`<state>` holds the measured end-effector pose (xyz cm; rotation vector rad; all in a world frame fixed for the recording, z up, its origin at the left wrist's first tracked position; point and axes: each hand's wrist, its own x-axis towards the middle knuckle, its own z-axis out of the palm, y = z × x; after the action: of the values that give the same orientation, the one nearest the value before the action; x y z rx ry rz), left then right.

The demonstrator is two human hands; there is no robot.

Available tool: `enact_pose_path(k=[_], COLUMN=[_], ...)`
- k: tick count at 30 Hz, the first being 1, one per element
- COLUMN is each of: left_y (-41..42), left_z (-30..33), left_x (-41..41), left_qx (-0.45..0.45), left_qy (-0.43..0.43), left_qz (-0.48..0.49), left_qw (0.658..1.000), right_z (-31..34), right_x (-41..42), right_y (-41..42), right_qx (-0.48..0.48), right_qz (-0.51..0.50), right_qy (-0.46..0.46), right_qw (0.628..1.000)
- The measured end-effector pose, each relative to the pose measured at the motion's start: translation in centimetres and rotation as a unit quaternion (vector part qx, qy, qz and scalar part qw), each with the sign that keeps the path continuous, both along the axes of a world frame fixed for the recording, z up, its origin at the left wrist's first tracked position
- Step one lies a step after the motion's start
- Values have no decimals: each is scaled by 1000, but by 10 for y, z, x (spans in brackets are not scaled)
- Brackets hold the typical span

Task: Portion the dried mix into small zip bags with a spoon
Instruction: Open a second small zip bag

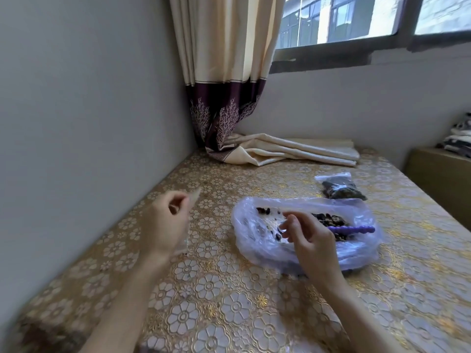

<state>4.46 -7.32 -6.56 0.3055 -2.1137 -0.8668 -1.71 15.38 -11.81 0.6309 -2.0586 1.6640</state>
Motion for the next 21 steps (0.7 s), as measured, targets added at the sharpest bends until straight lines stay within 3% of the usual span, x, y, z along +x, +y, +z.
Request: enact_pose_path(k=[3,6,8,11,16,19,21], left_y=[17,34,45,55,68,80,90], left_z=[19,24,25,24,20,17,8], left_x=[-18,-41,-52,-65,-75,-72,-67], left_qx=[181,377,447,499,559,571,527], left_qy=[79,68,75,108,113,115,114], left_qz=[-41,-121,-151,-163,-225,-294,-326], left_qw=[979,916,879,844,790,757,777], right_z=[1,4,5,4,4,6,7], right_x=[2,4,5,5,1,0,-2], right_y=[0,4,6,5,4,8,11], right_qx=[-35,-42,-15,11,17,-68,-127], right_qz=[43,101,139,147,18,8,35], right_qy=[-38,-59,-64,-52,46,-16,-75], right_qw=[998,992,988,988,999,998,988])
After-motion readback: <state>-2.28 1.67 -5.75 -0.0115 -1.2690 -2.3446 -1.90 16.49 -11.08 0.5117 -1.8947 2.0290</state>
